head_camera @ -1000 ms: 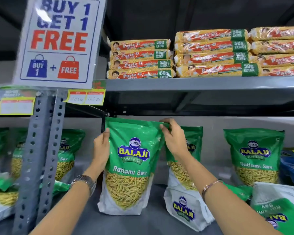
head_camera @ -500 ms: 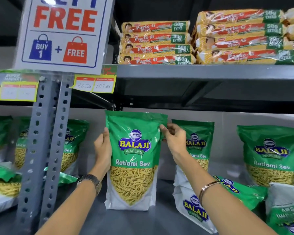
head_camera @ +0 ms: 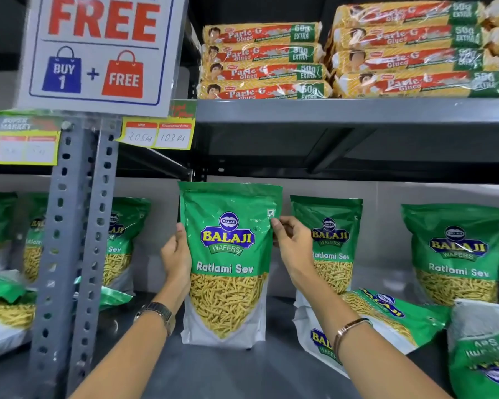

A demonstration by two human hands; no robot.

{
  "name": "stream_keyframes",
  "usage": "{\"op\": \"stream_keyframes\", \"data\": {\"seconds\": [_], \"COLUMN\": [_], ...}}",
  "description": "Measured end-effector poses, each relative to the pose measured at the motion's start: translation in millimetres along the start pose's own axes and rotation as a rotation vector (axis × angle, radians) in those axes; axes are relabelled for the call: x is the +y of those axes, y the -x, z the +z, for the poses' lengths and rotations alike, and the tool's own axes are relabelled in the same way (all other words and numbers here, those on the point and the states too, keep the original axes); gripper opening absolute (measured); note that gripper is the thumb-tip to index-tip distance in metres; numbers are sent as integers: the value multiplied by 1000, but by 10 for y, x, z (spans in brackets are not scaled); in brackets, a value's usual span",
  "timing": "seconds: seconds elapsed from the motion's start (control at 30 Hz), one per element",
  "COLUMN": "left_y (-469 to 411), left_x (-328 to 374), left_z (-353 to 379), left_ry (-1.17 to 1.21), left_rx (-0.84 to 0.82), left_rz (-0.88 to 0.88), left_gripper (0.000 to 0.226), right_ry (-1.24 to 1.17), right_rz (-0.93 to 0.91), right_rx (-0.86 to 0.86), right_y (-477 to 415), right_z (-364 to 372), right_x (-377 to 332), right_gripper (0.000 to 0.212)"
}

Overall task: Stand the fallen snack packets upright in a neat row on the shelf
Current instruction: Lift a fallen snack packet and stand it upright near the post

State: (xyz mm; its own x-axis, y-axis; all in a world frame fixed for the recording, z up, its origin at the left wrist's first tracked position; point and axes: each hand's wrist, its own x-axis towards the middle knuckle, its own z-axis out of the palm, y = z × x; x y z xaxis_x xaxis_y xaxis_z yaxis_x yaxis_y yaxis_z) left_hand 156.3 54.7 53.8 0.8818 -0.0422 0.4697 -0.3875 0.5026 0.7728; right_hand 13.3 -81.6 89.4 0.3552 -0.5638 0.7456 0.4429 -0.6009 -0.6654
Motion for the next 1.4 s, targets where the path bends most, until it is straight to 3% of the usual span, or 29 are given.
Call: {"op": "stream_keyframes", "data": {"seconds": [0.1,0.27,0.37,0.43,0.53,0.6,0.77,1.0,1.17,1.4], "left_y": [13,117,272,407,552,622,803,961,1090,1102], "left_x": [44,123,124,70,12,40,231,287,339,295], "left_z": [18,22,-51,-116,-230,-310,-398,-526,-574,-613], "left_ry": [13,47,-73,-182,-292,-353,-366,-358,-311,-311], "left_rx": [-11,-36,-53,-104,-255,-399,-605,-573,-537,-508], "left_rz": [1,-20,12,-13,-165,-244,-280,-282,-239,-247], "left_gripper": [44,38,40,65,107,120,79,69,46,59], "right_ry": [147,-15,-50,-4,-70,-65,87,196,229,192], "right_rz": [-105,1,183,274,352,356,387,338,332,350], "right_rx": [32,63,-167,-340,-535,-532,-423,-379,-353,-334], "right_y": [-11,192,383,536,707,764,846,1098,1254,1299], "right_z": [-14,33,29,23,52,61,78,40,16,3], "right_x": [-32,-62,-36,49,201,291,305,50,-78,-126], "right_gripper": [18,21,61,79,51,48,73,82,81,80]}}
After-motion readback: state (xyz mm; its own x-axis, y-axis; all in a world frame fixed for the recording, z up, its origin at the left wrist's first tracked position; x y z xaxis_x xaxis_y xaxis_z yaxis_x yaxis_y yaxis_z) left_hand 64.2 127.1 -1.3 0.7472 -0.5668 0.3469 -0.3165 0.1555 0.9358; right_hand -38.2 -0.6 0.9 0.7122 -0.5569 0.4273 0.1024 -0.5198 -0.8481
